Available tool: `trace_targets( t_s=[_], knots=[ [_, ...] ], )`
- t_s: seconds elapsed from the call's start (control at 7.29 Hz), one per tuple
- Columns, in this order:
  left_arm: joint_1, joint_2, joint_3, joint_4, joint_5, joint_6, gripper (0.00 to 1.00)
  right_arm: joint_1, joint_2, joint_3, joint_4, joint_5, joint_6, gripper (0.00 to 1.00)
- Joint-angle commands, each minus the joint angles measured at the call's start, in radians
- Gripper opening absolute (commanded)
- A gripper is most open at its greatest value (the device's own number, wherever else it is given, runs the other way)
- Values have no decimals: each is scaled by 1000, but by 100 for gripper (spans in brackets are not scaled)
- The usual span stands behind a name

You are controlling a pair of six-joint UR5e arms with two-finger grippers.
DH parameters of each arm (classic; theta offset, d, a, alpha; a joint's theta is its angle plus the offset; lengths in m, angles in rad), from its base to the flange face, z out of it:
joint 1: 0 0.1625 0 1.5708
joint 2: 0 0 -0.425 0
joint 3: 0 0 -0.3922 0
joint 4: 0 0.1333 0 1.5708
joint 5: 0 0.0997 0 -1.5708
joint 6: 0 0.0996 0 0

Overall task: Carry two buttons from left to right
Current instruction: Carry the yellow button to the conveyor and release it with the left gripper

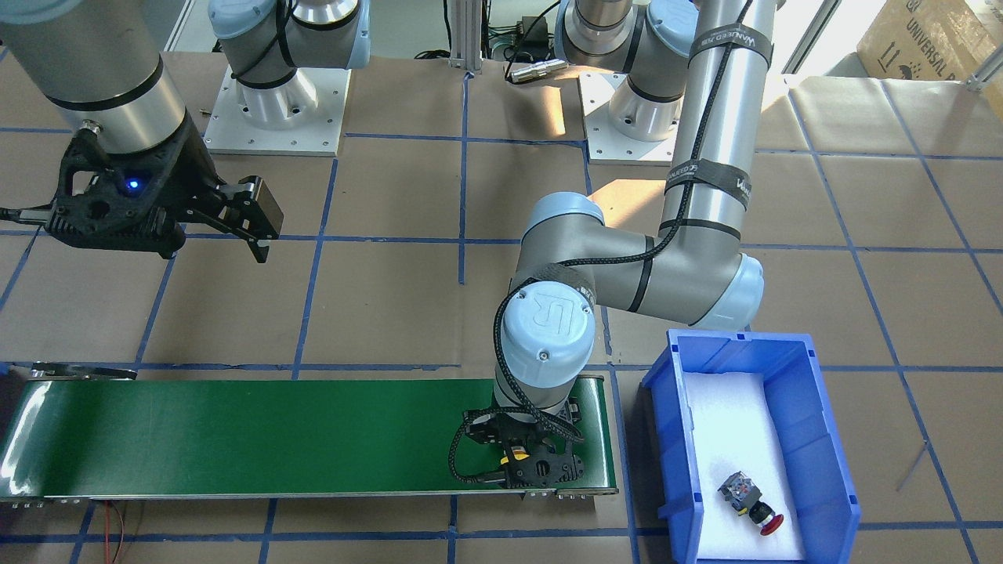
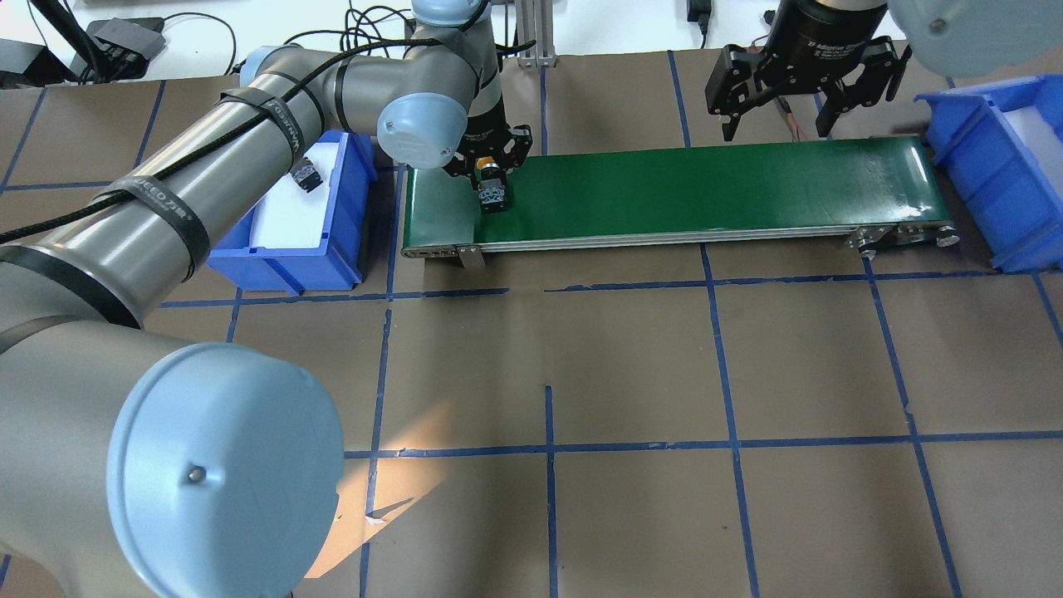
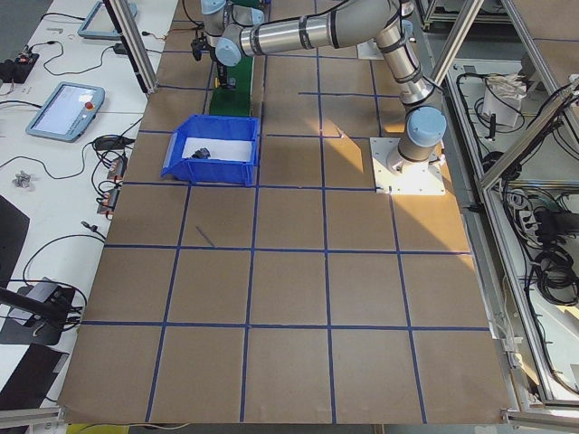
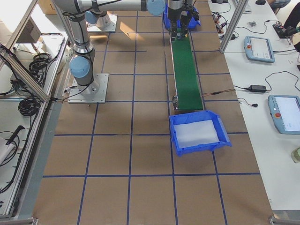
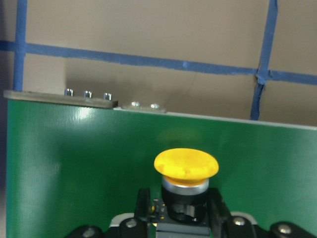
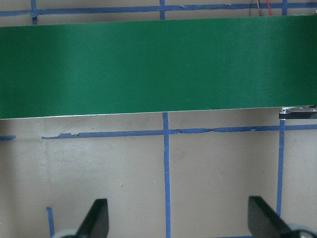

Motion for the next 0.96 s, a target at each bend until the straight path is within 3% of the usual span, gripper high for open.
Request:
trace_targets(
  t_s=[0.0,0.27,0.55,0.82],
  knots=[
    [-2,4,-31,8,-11,5,57,0,1,1,1,0,1,100],
    [16,12,-10,8,-15,11,100,0,1,1,1,0,1,100],
    [42,57,19,-9,-29,13,100,0,-2,1,1,0,1,100],
    [167,136,30,-40,-34,52,100,0,-2,1,1,0,1,100]
  ],
)
